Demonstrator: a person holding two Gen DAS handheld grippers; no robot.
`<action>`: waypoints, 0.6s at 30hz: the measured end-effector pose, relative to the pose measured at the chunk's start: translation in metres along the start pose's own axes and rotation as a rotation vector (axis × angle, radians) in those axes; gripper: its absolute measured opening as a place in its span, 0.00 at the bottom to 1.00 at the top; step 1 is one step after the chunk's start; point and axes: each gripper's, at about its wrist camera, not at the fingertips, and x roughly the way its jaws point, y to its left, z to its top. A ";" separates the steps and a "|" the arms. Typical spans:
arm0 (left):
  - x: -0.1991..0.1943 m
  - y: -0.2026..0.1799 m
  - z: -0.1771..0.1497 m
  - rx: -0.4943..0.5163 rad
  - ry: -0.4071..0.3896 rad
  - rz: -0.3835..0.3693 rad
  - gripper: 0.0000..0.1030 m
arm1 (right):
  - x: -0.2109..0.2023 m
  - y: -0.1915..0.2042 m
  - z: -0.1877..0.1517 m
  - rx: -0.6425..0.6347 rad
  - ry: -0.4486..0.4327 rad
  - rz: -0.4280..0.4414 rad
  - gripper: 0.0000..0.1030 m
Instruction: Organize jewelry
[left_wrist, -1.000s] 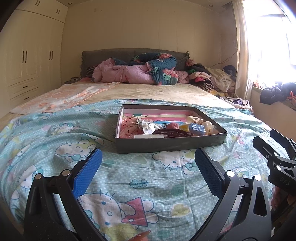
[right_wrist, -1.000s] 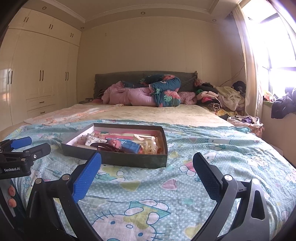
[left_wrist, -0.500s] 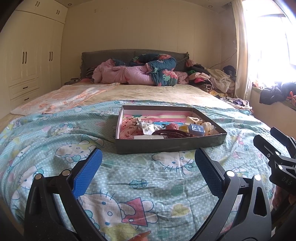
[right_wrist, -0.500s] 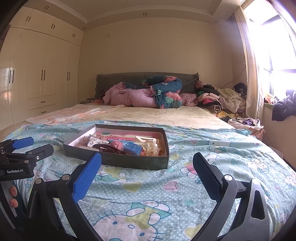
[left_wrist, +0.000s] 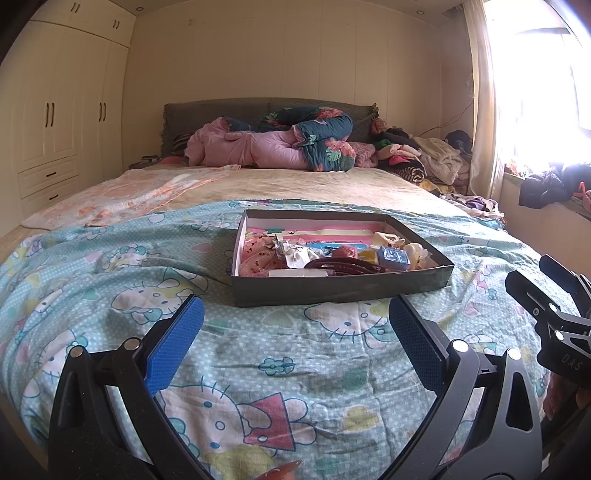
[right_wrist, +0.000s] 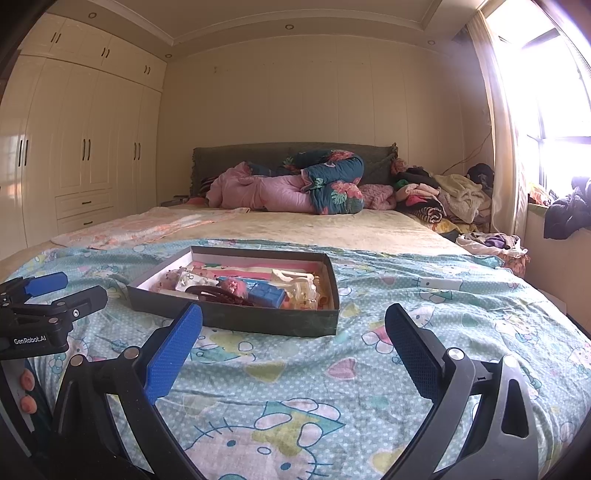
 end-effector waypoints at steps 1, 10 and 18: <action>0.000 0.000 0.000 0.001 0.000 0.001 0.89 | 0.000 0.000 0.000 0.000 0.001 0.000 0.94; 0.000 0.000 0.000 0.001 -0.001 0.002 0.89 | 0.001 0.002 0.000 0.000 0.007 0.004 0.94; -0.001 0.000 0.000 0.001 -0.001 0.000 0.89 | 0.001 0.003 -0.001 -0.004 0.006 0.004 0.94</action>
